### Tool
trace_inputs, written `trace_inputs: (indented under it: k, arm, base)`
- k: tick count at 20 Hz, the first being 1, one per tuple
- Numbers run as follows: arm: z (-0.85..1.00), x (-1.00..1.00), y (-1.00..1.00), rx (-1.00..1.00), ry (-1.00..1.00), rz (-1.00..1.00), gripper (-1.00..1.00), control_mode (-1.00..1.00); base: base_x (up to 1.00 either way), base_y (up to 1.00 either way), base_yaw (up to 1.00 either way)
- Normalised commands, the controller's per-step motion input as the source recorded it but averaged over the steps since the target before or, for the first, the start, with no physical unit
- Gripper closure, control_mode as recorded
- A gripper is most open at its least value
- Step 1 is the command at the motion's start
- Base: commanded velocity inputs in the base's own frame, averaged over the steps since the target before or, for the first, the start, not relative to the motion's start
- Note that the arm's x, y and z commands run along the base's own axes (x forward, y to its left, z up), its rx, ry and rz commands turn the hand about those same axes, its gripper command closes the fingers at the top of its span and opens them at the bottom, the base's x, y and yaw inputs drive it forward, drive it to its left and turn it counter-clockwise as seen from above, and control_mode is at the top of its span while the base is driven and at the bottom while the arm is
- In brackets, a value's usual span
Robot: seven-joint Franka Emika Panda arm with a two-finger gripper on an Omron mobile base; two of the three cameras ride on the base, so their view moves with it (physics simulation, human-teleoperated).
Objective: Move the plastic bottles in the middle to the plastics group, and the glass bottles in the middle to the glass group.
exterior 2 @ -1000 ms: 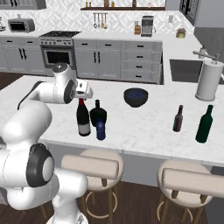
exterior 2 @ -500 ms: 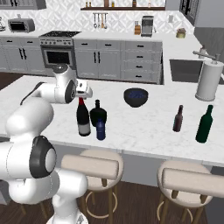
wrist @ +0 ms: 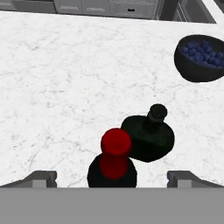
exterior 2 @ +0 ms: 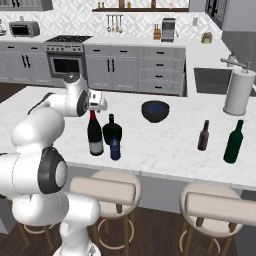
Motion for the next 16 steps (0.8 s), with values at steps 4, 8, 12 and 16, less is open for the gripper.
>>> trace_inputs:
  k: [4, 8, 12, 16]
  arm:
    - [-0.2, 0.09, 0.0, 0.0, 0.0, 0.0, -1.0, -1.0]
    - [-0.13, 0.12, 0.0, 0.0, 0.0, 0.0, -1.0, -1.0]
    - [-0.01, 0.07, 0.0, 0.0, 0.0, 0.0, -1.0, -1.0]
    - [0.0, 0.1, 0.0, 0.0, 0.0, 0.0, -1.0, -1.0]
  base:
    - [0.0, 0.0, 0.0]
    - [0.0, 0.0, 0.0]
    - [0.0, 0.0, 0.0]
    - [0.0, 0.0, 0.0]
